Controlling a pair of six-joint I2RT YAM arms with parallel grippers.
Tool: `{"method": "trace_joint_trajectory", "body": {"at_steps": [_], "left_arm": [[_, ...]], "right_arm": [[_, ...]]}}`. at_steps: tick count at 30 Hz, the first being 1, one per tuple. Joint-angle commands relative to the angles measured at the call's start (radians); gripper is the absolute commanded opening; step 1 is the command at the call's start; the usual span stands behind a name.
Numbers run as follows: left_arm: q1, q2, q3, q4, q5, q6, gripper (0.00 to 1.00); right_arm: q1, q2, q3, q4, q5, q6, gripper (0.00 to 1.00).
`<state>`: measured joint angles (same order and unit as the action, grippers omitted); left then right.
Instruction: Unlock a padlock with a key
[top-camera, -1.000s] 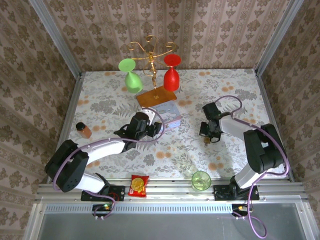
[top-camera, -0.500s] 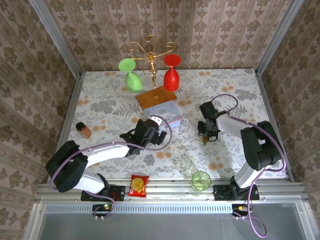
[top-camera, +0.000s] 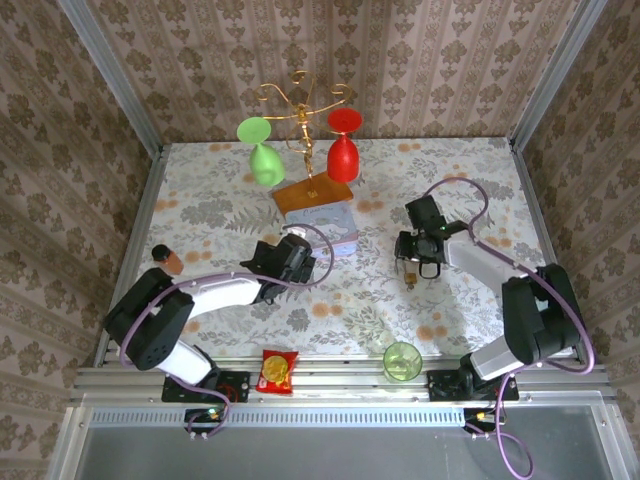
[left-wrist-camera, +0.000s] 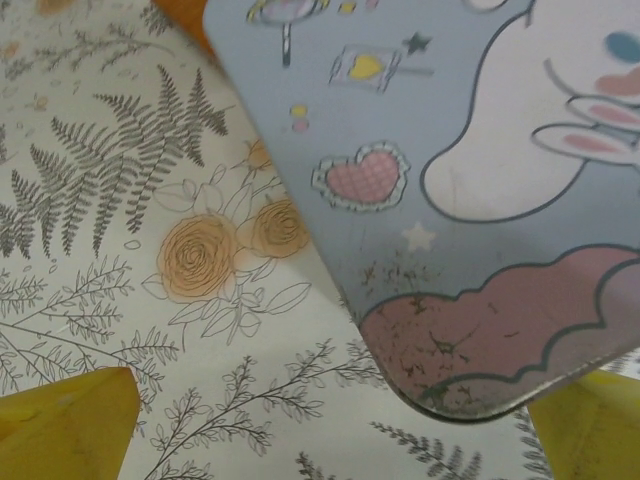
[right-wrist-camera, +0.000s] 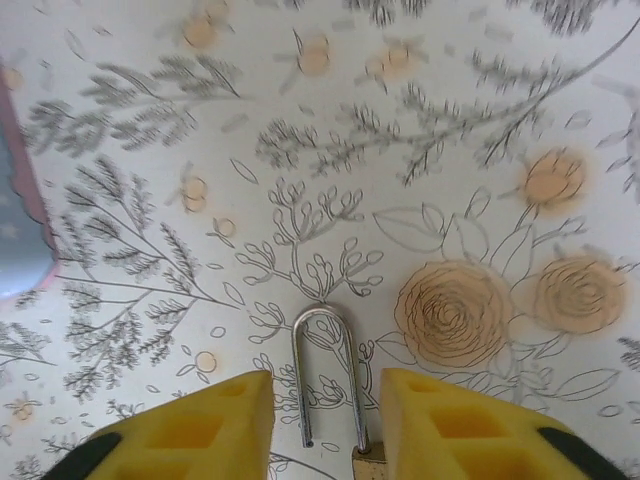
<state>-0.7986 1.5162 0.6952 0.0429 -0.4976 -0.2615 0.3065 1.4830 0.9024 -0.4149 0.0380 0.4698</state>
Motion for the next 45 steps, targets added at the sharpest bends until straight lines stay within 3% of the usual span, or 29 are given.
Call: {"method": "trace_joint_trajectory", "body": {"at_steps": [1, 4, 7, 10, 13, 16, 19, 21, 26, 30, 32, 34, 41, 45], "left_arm": [[0.019, -0.029, 0.001, 0.034, -0.016, 0.006, 1.0], [0.026, -0.121, -0.067, 0.066, 0.0, 0.017, 1.0], [0.032, -0.268, -0.135, 0.049, -0.007, 0.04, 1.0], [0.074, -0.471, -0.217, 0.06, -0.005, 0.053, 1.0], [0.191, -0.599, -0.252, 0.049, -0.023, 0.088, 1.0], [0.324, -0.641, -0.279, 0.128, -0.045, 0.201, 1.0], [0.469, -0.567, -0.304, 0.283, -0.044, 0.303, 1.0], [0.553, -0.464, -0.313, 0.388, -0.035, 0.35, 1.0], [0.727, -0.183, -0.336, 0.691, 0.159, 0.334, 1.0], [0.773, -0.113, -0.274, 0.67, 0.268, 0.259, 1.0], [0.777, -0.046, -0.3, 0.803, 0.316, 0.275, 1.0], [0.777, 0.017, -0.331, 0.912, 0.323, 0.274, 1.0], [0.776, 0.041, -0.341, 0.949, 0.347, 0.286, 1.0], [0.774, 0.04, -0.338, 0.94, 0.358, 0.289, 1.0]], "right_arm": [[-0.013, -0.066, 0.0, 0.001, 0.052, -0.017, 0.39], [-0.031, -0.133, -0.015, 0.037, 0.065, -0.021, 0.48], [-0.054, -0.179, -0.02, 0.076, 0.096, -0.045, 0.77], [-0.084, -0.194, -0.008, 0.114, 0.15, -0.115, 0.87], [-0.128, -0.186, -0.03, 0.196, 0.221, -0.218, 0.9], [-0.157, -0.183, -0.135, 0.421, 0.314, -0.36, 0.9], [-0.186, -0.158, -0.237, 0.675, 0.311, -0.479, 0.96], [-0.222, -0.124, -0.262, 0.75, 0.3, -0.496, 0.96], [-0.299, -0.079, -0.257, 0.73, 0.215, -0.474, 0.95], [-0.34, -0.135, -0.397, 0.891, 0.107, -0.423, 0.95], [-0.365, -0.128, -0.463, 1.022, 0.023, -0.345, 0.95], [-0.364, -0.137, -0.462, 1.024, -0.045, -0.355, 0.95], [-0.365, -0.052, -0.531, 1.252, -0.02, -0.359, 0.97], [-0.353, -0.034, -0.511, 1.227, -0.033, -0.38, 1.0]]}}
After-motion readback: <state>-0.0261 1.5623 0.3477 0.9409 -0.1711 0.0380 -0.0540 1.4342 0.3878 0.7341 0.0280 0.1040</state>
